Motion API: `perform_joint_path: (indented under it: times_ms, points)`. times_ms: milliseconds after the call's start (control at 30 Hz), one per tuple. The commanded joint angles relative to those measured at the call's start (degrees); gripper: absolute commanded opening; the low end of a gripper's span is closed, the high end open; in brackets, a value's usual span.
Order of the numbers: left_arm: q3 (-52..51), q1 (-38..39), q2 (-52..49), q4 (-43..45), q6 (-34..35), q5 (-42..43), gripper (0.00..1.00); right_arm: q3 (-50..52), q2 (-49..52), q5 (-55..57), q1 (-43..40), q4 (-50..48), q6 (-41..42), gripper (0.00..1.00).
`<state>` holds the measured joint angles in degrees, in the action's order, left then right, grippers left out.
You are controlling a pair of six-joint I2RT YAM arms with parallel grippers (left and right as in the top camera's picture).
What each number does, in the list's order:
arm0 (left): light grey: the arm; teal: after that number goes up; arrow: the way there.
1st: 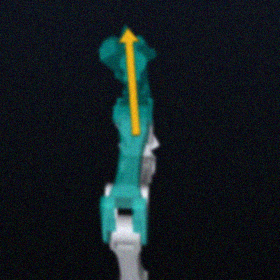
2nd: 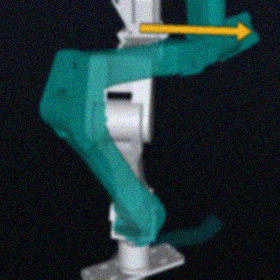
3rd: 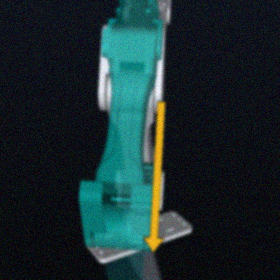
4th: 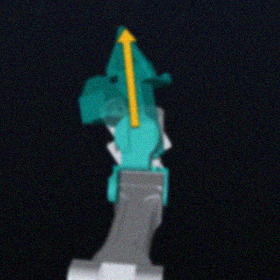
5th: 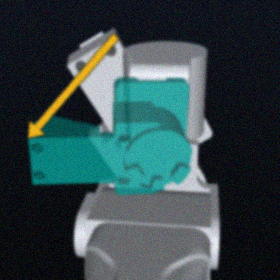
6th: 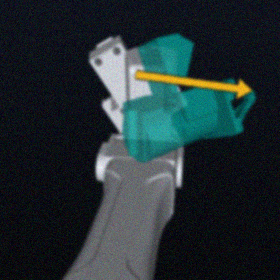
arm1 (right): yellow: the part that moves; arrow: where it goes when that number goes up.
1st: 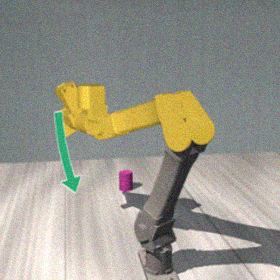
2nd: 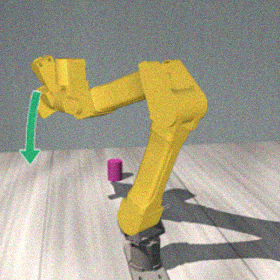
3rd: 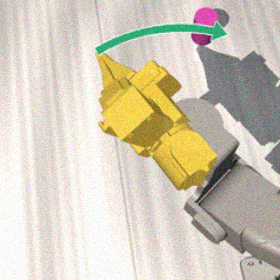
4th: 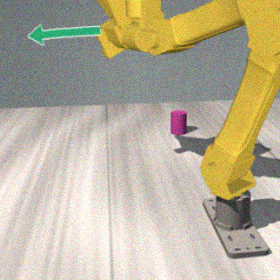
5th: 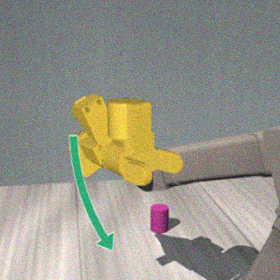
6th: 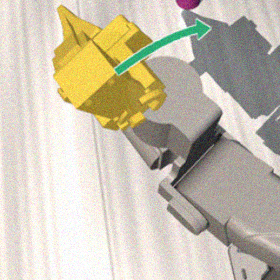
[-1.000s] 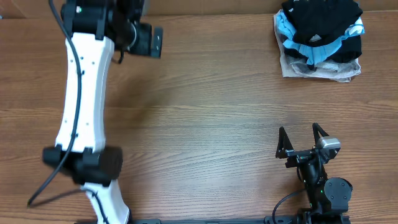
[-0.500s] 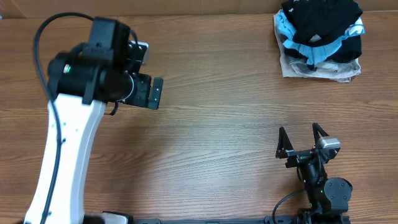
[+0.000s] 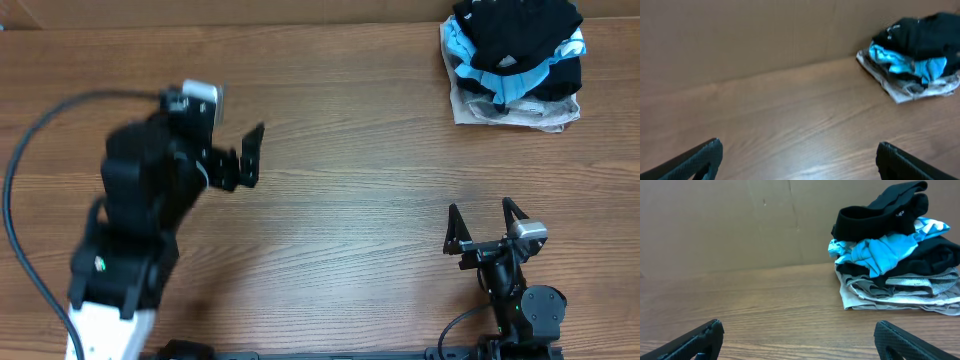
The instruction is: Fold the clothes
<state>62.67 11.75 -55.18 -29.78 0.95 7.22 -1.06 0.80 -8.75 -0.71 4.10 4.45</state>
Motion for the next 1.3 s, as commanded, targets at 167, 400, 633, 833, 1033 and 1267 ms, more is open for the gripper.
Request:
perform_joint_path:
  times_ms: [167,400,633,833,1033,1267]
  points:
    - [-28.00,-3.74,22.29,16.33,-0.72,-0.07,1.00,0.59,-0.63,0.37,0.28,-0.24,-0.20,1.00]
    - [-46.88,-5.99,37.24,28.96,-0.52,0.90,1.00,0.59,-0.63,0.37,0.28,-0.24,-0.17,1.00]
    - [-56.35,-11.91,46.29,33.38,-0.50,5.42,1.00,0.59,-0.63,0.37,0.28,-0.24,-0.20,1.00]
    - [-60.59,-15.06,52.63,33.27,-0.52,7.26,1.00,0.59,-0.63,0.37,0.28,-0.24,-0.17,1.00]
    - [-62.40,-15.21,55.01,27.69,-0.55,5.86,1.00,0.59,-0.63,0.37,0.28,-0.24,-0.20,1.00]
    - [-62.40,-15.19,55.01,26.62,-0.55,4.83,1.00,0.59,-0.63,0.37,0.28,-0.24,-0.20,1.00]
